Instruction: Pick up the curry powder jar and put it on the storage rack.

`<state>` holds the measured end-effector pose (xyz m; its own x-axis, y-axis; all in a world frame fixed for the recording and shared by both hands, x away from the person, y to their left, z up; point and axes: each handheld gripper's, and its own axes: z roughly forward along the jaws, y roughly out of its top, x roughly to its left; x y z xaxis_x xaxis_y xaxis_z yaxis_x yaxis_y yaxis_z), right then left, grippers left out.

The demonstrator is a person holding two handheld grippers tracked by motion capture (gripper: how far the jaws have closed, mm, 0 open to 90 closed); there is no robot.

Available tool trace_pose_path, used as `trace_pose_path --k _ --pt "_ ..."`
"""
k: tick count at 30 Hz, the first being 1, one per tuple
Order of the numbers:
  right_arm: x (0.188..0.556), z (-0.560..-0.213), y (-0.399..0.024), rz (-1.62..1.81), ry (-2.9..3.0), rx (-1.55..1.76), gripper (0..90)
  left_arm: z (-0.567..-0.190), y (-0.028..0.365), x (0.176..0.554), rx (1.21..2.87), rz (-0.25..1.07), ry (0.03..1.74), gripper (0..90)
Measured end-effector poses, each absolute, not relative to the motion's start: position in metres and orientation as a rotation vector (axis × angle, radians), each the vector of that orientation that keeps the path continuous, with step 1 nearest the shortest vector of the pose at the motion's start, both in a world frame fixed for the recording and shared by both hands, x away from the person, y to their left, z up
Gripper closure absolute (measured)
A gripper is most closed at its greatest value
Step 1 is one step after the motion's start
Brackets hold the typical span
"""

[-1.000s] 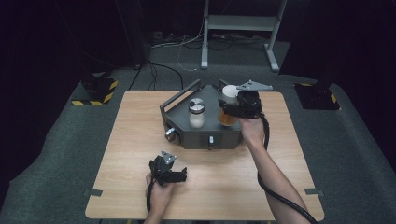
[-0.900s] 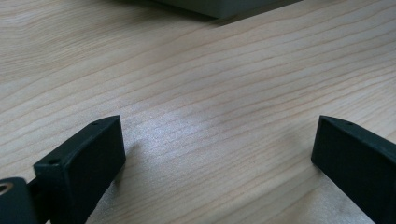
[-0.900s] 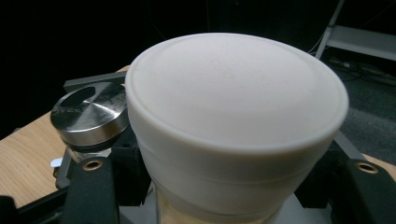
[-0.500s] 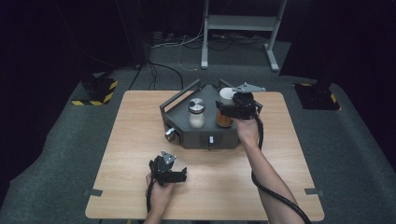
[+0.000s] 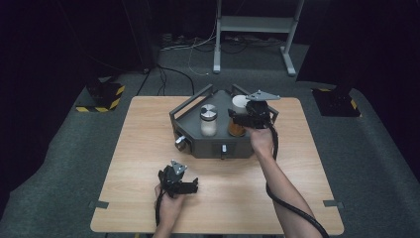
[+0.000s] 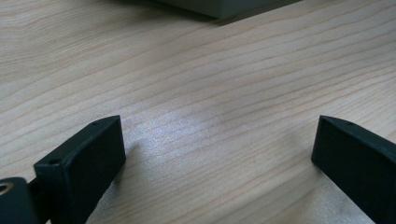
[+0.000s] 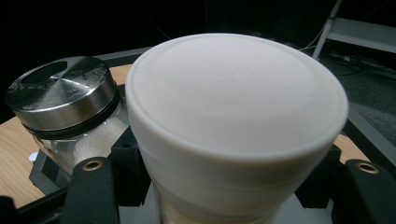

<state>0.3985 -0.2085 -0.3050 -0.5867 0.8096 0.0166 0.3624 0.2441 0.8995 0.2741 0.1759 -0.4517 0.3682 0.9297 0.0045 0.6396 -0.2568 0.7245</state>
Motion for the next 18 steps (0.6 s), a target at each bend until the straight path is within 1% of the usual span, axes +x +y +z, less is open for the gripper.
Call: trace_pose_path --k 9,18 --pt "0.3938 -0.3101 -0.214 1.325 2.064 1.051 35.0 -0.4517 0.1757 0.2741 1.994 0.586 1.353 2.8" --pt "0.3897 -0.3082 -0.2076 1.281 2.088 1.007 34.7 -0.4516 0.1757 0.2741 1.996 0.587 1.353 2.8"
